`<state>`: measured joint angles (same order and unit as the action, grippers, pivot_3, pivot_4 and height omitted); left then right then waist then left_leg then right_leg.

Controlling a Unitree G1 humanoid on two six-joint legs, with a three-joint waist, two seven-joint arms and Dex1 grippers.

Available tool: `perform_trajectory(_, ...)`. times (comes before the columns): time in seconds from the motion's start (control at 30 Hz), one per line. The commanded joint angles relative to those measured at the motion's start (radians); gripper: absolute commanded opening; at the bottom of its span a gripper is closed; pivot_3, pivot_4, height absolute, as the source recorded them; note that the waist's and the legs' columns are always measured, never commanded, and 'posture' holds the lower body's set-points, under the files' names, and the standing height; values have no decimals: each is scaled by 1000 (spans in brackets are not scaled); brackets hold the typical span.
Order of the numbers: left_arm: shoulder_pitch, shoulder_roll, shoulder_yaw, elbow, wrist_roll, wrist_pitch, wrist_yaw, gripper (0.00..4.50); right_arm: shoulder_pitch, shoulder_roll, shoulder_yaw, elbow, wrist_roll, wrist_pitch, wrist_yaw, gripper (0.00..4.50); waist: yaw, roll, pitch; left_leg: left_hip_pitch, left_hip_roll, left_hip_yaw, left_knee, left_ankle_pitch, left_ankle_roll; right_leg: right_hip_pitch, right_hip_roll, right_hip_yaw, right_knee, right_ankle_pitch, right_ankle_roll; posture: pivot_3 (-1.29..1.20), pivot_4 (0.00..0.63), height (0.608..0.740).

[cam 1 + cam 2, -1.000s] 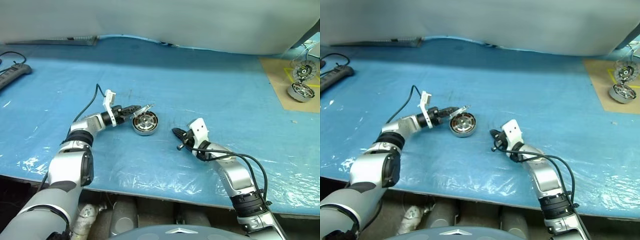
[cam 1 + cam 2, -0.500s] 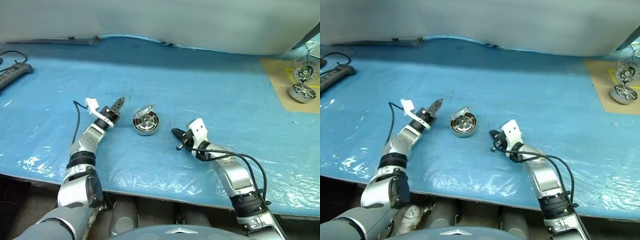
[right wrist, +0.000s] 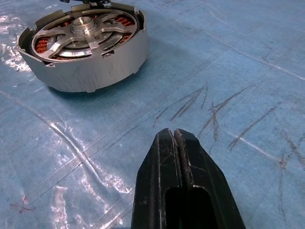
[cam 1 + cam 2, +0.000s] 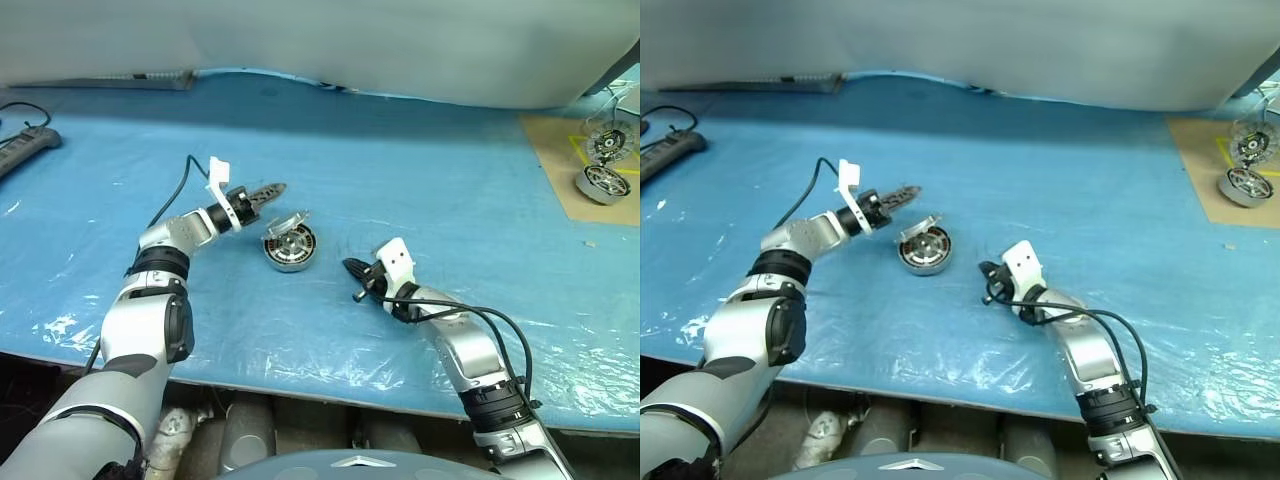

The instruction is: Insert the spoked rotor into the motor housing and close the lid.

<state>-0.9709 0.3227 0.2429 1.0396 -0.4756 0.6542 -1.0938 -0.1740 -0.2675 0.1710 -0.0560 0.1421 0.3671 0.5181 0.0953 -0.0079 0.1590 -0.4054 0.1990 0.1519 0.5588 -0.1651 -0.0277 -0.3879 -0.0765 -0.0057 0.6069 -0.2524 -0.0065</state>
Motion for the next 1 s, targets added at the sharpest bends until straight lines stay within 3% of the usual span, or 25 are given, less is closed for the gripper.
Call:
perform_trajectory(0.03,-26,21,-90,-29,52,64,-119,38,21,3,-10,-38,0,-22,-9,0,1,0,0,0,0,0,0,0,0,0,0,0,0,0,0,0,150,740)
perform_trajectory(0.3,-4,21,-198,-52,127,89,-206,38,50,11,-15,-54,26,-159,34,0,1,0,0,0,1,0,0,0,0,1,0,0,0,-1,-2,0,150,740)
perform_trajectory(0.67,18,16,-232,-50,182,40,-191,38,1,14,-24,-22,85,-186,130,0,1,0,0,1,2,0,1,0,1,2,0,-1,0,-2,-4,0,150,740)
perform_trajectory(0.83,37,30,-154,-124,137,-24,-145,38,-16,14,-30,-28,92,-172,136,0,1,0,0,1,4,0,1,0,1,2,0,-1,0,-2,-4,0,150,740)
perform_trajectory(1.0,182,17,-57,-393,84,-187,-43,38,-37,5,-41,-30,93,-157,139,0,-1,0,0,0,5,0,0,0,0,1,0,-2,-1,-2,-5,0,150,740)
